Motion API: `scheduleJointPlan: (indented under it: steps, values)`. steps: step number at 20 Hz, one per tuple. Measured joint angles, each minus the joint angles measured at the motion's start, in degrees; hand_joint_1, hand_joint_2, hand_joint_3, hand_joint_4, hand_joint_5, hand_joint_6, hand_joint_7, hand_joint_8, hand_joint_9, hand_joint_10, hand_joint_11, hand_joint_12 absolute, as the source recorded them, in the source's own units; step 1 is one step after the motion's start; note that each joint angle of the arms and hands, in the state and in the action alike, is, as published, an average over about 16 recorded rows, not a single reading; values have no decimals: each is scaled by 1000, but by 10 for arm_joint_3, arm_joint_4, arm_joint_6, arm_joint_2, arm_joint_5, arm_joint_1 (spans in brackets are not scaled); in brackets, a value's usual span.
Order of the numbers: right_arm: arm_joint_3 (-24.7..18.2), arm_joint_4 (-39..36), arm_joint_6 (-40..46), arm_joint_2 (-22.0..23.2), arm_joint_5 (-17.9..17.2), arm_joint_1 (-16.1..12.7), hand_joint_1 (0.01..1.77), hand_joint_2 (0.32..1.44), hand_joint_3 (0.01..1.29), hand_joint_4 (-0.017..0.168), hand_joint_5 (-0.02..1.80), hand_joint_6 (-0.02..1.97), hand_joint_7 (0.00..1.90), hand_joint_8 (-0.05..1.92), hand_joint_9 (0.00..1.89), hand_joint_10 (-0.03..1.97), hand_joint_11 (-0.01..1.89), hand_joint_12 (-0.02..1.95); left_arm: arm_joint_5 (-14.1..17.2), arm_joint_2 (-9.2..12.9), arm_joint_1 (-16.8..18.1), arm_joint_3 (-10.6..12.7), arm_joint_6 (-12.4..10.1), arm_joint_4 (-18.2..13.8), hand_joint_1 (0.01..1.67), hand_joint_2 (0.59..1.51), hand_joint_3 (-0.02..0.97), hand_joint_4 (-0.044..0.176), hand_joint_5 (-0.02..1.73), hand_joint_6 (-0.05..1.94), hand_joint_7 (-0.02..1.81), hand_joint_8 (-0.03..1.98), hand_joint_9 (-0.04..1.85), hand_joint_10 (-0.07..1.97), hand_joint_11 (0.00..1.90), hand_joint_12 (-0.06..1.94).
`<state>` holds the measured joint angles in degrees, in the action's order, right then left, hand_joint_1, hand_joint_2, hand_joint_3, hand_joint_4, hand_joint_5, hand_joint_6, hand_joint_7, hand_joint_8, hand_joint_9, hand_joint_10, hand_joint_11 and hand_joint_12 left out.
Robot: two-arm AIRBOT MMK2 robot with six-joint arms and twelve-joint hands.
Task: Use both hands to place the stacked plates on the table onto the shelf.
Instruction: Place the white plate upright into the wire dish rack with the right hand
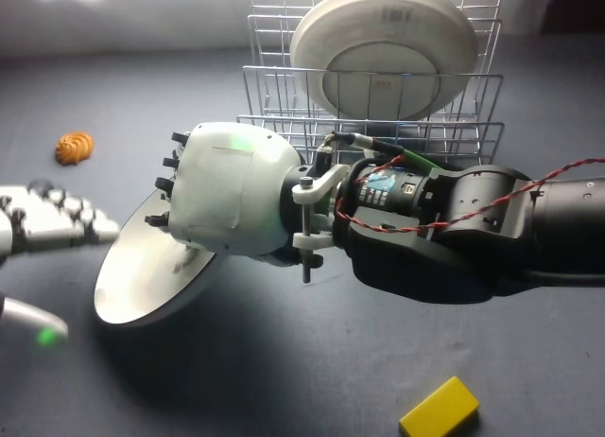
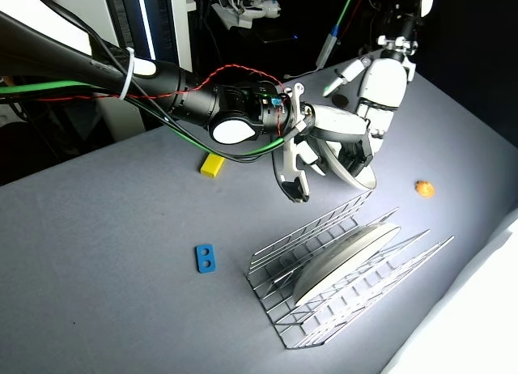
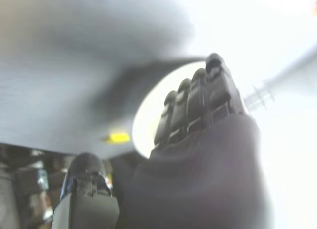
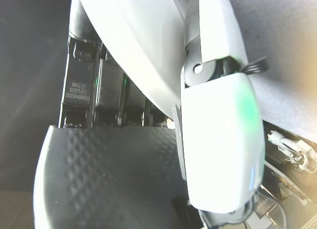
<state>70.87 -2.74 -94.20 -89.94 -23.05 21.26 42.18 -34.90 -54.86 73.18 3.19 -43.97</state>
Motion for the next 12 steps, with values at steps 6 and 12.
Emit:
scheduleJointPlan:
  steps: [6,12]
  values:
    - [-60,18,-5,50,-5,3,1281,965,14,-7,846,811,994,924,1026,1062,853,1179,-24,-2,64,19,0,11,21,1106,10,-2,9,13,18,-12,18,-52,16,9]
    - [-147,47,-11,126,-8,-7,1303,967,15,-1,878,906,1000,928,1017,1073,832,1175,-49,-3,113,29,0,-1,21,1107,10,-2,17,13,16,-12,18,-52,16,9]
